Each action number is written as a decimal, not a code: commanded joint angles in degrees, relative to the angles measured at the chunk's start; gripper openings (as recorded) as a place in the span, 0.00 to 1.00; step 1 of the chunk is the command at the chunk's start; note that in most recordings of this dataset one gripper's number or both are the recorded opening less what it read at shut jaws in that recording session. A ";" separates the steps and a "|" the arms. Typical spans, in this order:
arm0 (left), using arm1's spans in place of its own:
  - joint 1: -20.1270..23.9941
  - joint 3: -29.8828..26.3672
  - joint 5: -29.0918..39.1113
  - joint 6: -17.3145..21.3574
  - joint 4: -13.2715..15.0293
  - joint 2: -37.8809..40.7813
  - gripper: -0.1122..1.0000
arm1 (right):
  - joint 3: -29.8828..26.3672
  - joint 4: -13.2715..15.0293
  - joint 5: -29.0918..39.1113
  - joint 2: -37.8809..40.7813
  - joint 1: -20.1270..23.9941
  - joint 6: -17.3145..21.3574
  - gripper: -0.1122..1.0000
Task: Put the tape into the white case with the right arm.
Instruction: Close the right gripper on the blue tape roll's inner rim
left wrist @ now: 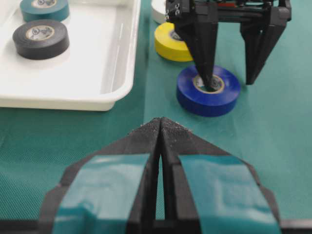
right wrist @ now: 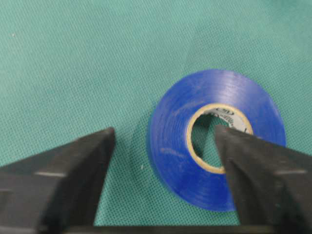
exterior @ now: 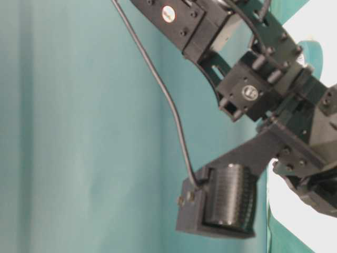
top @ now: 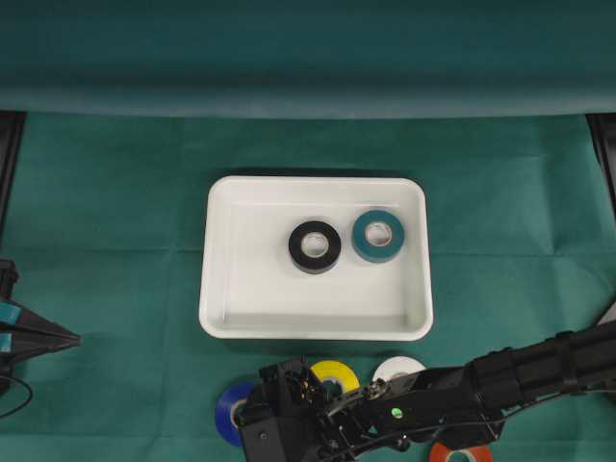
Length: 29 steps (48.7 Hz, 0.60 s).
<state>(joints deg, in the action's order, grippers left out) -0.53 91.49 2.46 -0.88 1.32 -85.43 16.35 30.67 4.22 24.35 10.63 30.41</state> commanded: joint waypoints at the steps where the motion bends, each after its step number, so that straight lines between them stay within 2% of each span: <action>1: 0.00 -0.79 -0.35 0.00 0.00 1.05 0.10 | -1.32 0.09 -0.18 -1.14 0.26 0.00 0.37; 6: 0.00 -0.79 -0.35 0.00 0.09 1.05 0.10 | -1.32 0.09 -0.26 -1.14 0.26 0.18 0.16; 9: 0.00 -0.79 -0.44 0.00 0.00 1.05 0.10 | -1.32 0.09 -0.26 -1.14 0.26 0.18 0.10; 29: 0.00 -0.79 -0.44 0.00 0.00 1.05 0.10 | -1.41 0.09 0.09 -1.23 0.26 0.18 0.10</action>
<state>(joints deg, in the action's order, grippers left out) -0.53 91.49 2.46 -0.88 1.41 -85.43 16.17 30.67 4.39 24.35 10.63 30.50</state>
